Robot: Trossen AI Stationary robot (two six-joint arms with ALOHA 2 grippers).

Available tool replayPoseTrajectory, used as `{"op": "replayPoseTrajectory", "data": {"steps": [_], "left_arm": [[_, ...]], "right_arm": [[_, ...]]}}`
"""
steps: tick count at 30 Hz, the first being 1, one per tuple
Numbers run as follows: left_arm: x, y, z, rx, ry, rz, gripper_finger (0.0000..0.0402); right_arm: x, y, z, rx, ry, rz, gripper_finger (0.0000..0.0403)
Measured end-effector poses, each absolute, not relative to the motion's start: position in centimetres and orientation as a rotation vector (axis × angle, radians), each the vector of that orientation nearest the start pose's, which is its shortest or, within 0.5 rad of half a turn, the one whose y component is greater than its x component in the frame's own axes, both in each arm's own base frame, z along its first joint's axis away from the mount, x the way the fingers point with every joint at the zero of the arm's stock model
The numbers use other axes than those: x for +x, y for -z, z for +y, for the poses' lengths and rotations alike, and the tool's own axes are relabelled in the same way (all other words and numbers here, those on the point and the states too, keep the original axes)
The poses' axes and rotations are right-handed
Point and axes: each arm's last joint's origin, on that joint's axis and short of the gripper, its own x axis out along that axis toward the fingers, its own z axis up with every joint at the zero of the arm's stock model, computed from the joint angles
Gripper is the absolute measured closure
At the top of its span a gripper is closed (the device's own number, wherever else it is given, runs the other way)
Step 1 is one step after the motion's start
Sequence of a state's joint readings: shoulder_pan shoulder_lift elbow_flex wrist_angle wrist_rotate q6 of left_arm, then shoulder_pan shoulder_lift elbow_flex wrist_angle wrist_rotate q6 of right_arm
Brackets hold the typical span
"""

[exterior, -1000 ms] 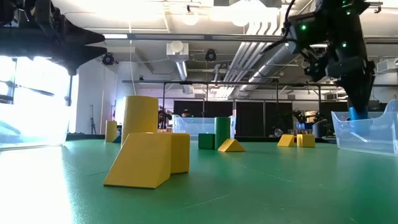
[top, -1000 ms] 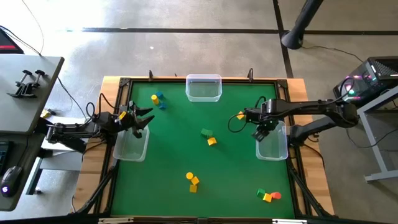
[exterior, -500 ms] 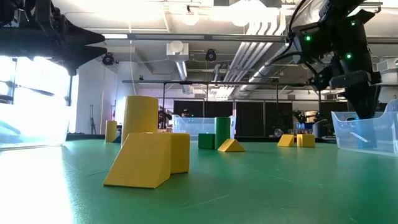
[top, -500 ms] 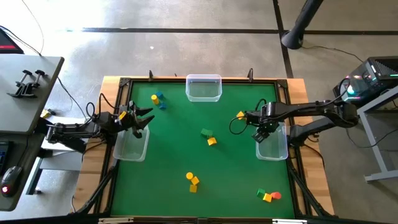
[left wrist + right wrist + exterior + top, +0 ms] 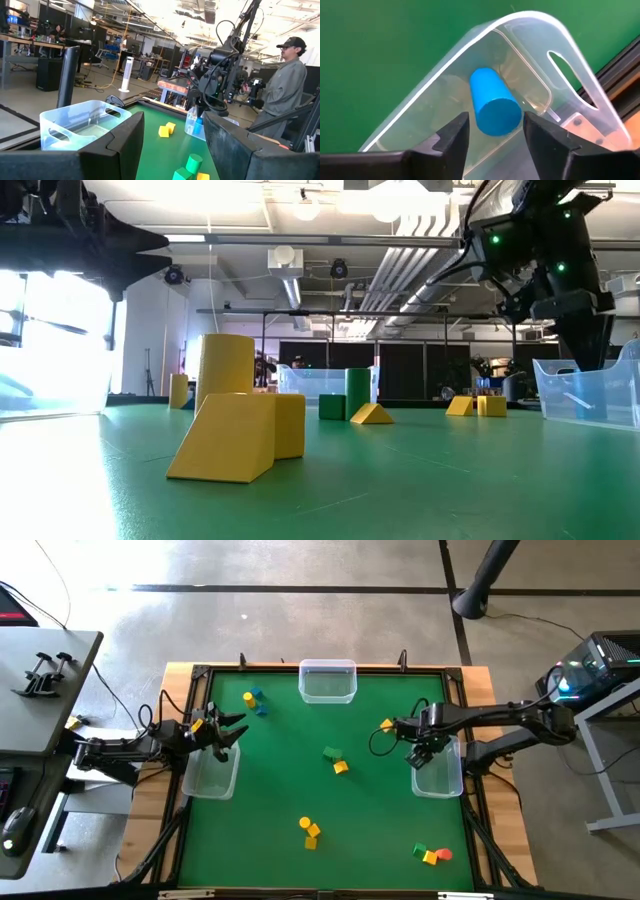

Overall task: Sort blocks by size
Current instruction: Put the blue cylindrical block into the right transparent bin, then put the yellow square block into the left transparent bin

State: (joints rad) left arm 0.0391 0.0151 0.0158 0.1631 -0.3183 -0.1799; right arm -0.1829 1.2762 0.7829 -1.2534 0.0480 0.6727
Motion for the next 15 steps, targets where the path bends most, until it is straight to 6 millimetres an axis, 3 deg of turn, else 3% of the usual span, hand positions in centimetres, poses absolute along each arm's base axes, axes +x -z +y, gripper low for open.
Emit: {"op": "replayPoseTrajectory", "data": {"steps": [10, 15], "left_arm": [[9.4, -18.3, 1.3, -0.202, -0.341, -0.196, 0.0211], [9.5, -18.3, 1.3, -0.211, -0.34, -0.197, 0.0211]], "right_arm": [[17.7, -24.0, -3.5, 0.566, 0.753, 1.592, 0.0204], [18.9, -26.9, -3.2, 0.461, 0.702, 1.469, 0.0204]]}}
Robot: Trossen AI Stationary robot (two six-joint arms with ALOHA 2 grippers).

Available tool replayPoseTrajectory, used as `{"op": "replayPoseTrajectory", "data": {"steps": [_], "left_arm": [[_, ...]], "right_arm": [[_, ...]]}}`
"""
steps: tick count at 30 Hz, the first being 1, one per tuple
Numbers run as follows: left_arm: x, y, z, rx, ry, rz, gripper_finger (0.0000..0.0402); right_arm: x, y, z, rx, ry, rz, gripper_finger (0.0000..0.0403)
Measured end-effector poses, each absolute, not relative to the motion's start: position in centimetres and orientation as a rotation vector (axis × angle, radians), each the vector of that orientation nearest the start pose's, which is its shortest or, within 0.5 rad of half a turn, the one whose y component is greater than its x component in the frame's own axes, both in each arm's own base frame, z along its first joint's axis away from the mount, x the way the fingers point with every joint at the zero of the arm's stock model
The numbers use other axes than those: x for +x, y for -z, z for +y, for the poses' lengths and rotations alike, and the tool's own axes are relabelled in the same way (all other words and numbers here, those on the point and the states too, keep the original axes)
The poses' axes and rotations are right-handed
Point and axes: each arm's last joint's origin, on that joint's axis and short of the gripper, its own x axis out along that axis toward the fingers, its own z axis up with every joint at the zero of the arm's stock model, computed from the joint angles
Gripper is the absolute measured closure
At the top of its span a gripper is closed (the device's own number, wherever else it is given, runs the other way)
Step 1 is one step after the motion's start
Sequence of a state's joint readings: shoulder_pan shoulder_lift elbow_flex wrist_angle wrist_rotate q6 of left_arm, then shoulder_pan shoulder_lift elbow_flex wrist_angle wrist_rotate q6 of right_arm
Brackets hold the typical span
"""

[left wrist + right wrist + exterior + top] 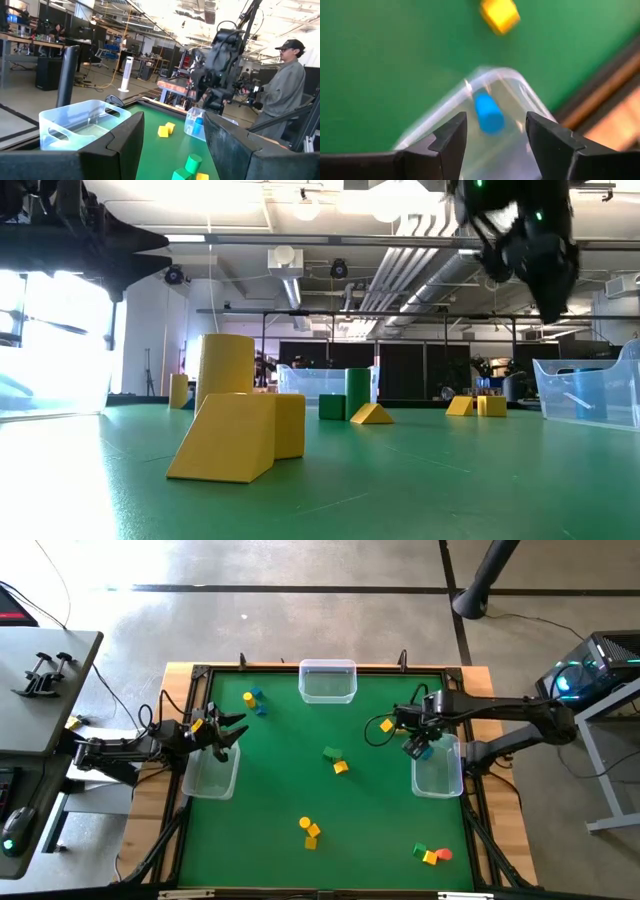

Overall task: Sort blocks by size
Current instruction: Put the yellow square block into the left transparent bin

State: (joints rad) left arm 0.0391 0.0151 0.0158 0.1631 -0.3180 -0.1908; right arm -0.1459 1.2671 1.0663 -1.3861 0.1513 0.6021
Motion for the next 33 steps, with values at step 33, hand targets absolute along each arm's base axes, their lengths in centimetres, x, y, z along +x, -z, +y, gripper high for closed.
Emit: {"op": "replayPoseTrajectory", "data": {"steps": [33], "left_arm": [[13.6, -22.4, 0.1, -0.16, -0.19, -0.177, 0.0211]], "right_arm": [[27.9, -19.7, 3.2, 0.027, 0.272, 0.313, 0.0203]]}}
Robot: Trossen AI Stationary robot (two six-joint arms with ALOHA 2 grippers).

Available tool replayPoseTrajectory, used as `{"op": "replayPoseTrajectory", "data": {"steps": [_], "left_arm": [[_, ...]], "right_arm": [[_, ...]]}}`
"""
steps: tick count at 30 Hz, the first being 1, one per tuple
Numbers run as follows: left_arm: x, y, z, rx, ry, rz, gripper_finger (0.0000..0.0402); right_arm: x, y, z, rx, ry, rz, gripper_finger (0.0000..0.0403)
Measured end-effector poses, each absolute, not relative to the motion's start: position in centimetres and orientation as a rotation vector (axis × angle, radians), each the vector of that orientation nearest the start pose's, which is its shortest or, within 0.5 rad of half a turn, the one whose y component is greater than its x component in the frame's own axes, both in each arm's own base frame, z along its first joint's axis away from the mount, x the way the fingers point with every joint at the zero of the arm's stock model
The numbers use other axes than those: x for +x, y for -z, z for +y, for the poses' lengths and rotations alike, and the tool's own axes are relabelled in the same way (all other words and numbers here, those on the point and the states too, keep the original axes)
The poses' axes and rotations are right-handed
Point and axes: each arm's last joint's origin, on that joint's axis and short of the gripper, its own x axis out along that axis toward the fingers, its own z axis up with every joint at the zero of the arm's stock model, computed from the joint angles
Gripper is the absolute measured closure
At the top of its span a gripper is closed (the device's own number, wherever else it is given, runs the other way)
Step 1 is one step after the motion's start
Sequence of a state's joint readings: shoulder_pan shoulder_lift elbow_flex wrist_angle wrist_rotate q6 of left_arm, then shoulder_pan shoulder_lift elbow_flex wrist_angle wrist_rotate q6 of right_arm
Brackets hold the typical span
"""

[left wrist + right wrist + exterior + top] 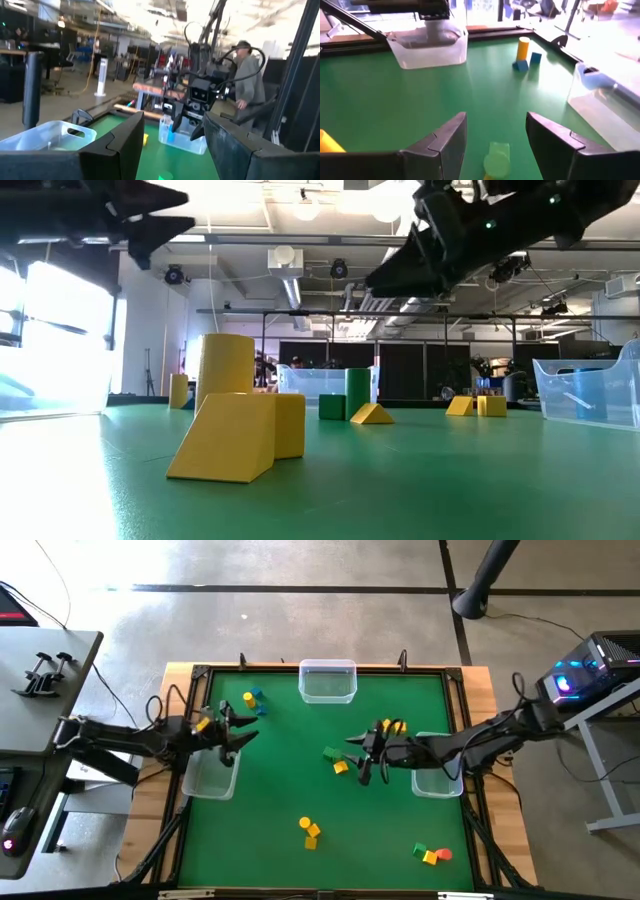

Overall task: Sort blocks by size
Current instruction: Put the yellow square block into the left transparent bin

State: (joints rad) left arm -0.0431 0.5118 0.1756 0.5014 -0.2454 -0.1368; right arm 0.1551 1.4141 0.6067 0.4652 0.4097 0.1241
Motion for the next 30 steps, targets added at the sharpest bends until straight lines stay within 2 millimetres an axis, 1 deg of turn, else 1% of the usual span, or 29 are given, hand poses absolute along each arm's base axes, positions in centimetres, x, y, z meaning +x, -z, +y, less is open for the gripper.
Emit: {"op": "replayPoseTrajectory", "data": {"steps": [6, 9, 12, 14, 19, 21, 25, 30], "left_arm": [[17.6, -24.1, -0.4, -0.143, -0.18, -0.057, 0.0211], [19.5, -24.4, -0.7, -0.112, -0.178, -0.007, 0.0211], [21.1, -24.2, -0.8, -0.06, -0.177, 0.044, 0.0211], [22.0, -23.8, -0.9, -0.056, -0.178, 0.054, 0.0211], [23.8, -23.1, -0.9, -0.076, -0.17, -0.023, 0.0211], [24.4, -23.0, -1.0, -0.064, -0.153, -0.021, 0.0211], [25.9, -23.4, -2.3, 0.038, -0.084, 0.084, 0.0211], [27.8, -24.7, -4.5, 0.185, -0.06, 0.303, 0.0211]], "right_arm": [[29.0, -18.8, 3.4, -0.026, 0.235, 0.274, 0.0203], [29.2, -18.5, 3.5, -0.029, 0.208, 0.271, 0.0203], [29.2, -18.5, 3.6, -0.029, 0.2, 0.275, 0.0203], [29.2, -18.5, 3.6, -0.034, 0.199, 0.276, 0.0203], [29.2, -18.4, 3.6, -0.058, 0.183, 0.283, 0.0203], [29.2, -18.4, 3.7, -0.074, 0.163, 0.285, 0.0203], [29.2, -18.4, 3.7, -0.1, 0.157, 0.288, 0.0203], [29.2, -18.4, 3.5, -0.137, 0.157, 0.291, 0.0203]]}}
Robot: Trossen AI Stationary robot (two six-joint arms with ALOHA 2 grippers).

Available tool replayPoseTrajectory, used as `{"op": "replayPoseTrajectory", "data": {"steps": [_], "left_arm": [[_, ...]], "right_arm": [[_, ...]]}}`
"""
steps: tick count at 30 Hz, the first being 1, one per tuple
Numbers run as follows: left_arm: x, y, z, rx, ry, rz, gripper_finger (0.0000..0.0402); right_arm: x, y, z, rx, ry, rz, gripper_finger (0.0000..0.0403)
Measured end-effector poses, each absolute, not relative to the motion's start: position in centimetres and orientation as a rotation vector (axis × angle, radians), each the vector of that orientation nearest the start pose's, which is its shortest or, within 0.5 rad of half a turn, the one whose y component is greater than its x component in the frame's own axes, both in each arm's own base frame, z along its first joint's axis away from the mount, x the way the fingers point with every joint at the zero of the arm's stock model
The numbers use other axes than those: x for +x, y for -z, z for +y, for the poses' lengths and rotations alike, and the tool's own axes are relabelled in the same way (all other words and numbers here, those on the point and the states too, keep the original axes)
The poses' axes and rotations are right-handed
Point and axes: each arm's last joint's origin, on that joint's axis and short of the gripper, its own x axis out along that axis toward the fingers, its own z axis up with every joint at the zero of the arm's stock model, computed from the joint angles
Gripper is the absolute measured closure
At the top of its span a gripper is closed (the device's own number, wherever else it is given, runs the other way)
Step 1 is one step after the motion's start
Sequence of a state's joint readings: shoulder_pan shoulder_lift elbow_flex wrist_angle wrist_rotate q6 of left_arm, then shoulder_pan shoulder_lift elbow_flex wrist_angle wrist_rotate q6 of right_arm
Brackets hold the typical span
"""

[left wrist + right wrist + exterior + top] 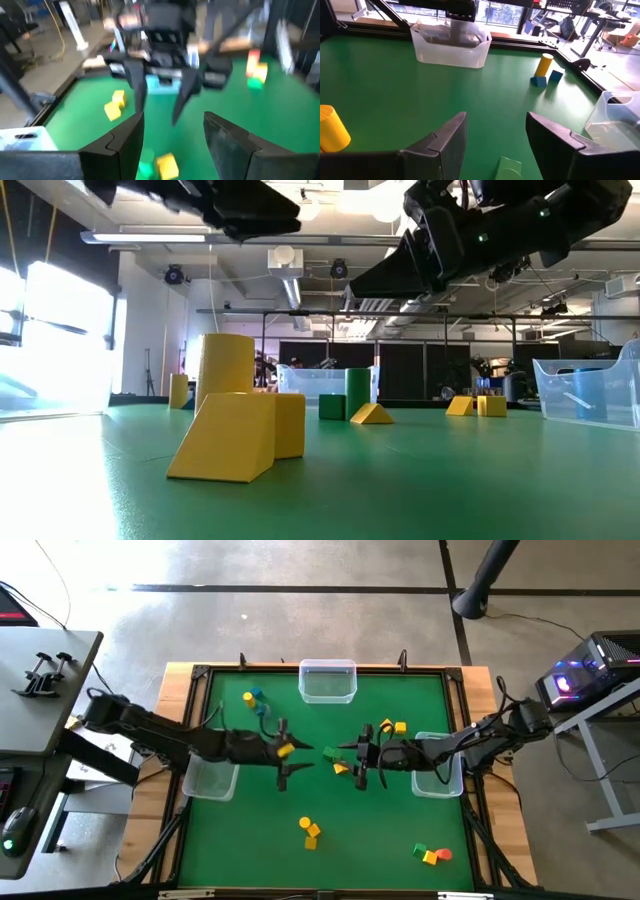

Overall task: Sort blocks by size
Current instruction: Put the yellow square block into the left transparent bin

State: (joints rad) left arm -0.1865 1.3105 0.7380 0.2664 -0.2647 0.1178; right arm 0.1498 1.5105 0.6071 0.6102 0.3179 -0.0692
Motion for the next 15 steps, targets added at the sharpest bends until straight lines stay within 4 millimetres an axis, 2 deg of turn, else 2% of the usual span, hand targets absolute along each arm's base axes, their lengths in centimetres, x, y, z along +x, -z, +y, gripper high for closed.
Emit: {"op": "replayPoseTrajectory", "data": {"steps": [4, 7, 15], "left_arm": [[29.1, -25.5, -5.6, 0.248, -0.054, 0.44, 0.0211], [29.8, -25.7, -6.1, 0.259, -0.042, 0.467, 0.0211], [30.4, -24.6, -6.8, 0.316, -0.013, 0.508, 0.0211]], "right_arm": [[29.2, -18.4, 3.3, -0.125, 0.164, 0.291, 0.0203], [29.2, -18.4, 3.3, -0.095, 0.169, 0.289, 0.0203], [29.2, -18.4, 3.3, 0.06, 0.192, 0.282, 0.0203]]}}
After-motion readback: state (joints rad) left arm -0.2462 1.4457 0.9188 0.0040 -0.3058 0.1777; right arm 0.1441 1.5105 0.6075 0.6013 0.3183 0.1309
